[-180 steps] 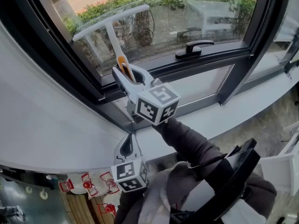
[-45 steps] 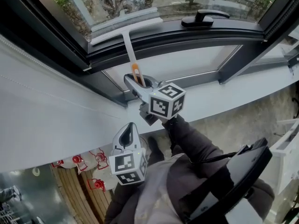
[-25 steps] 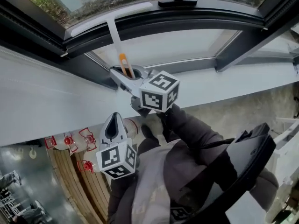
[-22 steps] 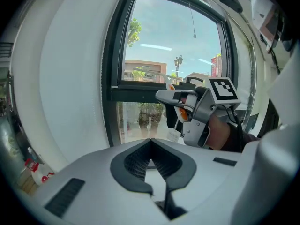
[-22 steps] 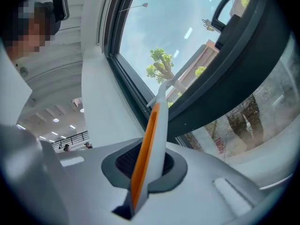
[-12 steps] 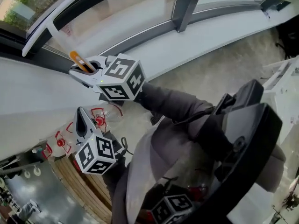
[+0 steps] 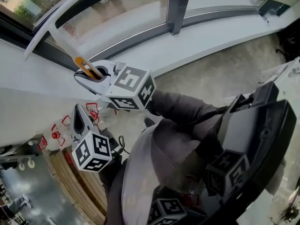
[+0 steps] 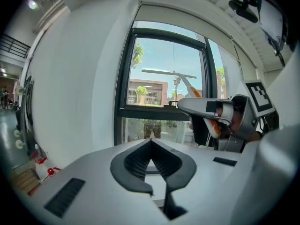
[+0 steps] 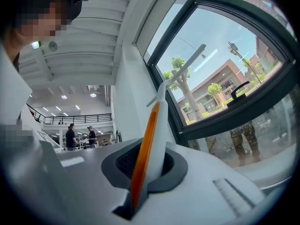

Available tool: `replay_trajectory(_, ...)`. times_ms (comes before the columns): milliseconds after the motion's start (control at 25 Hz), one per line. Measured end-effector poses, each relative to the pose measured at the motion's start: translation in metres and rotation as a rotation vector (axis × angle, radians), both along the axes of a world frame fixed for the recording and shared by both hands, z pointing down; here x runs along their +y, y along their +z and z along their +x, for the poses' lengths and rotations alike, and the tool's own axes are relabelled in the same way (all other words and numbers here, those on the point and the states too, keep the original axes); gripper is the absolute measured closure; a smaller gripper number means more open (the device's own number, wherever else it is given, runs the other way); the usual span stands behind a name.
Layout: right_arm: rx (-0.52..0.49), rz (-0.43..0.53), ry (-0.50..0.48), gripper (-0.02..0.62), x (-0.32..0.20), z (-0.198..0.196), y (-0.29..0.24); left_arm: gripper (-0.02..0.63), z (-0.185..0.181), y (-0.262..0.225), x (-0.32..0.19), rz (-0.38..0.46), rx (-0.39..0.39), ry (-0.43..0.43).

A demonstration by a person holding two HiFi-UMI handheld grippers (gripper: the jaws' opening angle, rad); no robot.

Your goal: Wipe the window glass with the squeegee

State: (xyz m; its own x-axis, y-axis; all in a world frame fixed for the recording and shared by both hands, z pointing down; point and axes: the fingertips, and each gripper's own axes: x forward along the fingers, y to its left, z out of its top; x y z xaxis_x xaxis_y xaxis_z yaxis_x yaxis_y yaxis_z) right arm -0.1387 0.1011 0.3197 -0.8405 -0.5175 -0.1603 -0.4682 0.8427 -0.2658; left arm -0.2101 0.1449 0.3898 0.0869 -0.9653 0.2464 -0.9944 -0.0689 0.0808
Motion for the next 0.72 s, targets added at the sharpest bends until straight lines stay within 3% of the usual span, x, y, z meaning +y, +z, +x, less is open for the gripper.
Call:
replay_trajectory(120, 0.019, 0.020, -0.029, 0.594, 0.015, 0.022, 0.001, 0.606, 0.020, 0.002, 0.010, 0.012, 0.016, -0.028)
replay_trajectory(280, 0.059, 0.023, 0.012, 0.594, 0.030, 0.059, 0.010, 0.606, 0.043, 0.014, 0.015, -0.017, 0.032, -0.013)
replay_trajectory(520, 0.062, 0.009, 0.035, 0.594, 0.019, 0.095, 0.021, 0.606, 0.079, 0.018, 0.005, -0.024, 0.023, 0.004)
replay_trajectory(720, 0.060, 0.004, 0.040, 0.594, 0.010, 0.103, 0.015, 0.606, 0.098, 0.014, 0.002, -0.028, 0.020, 0.031)
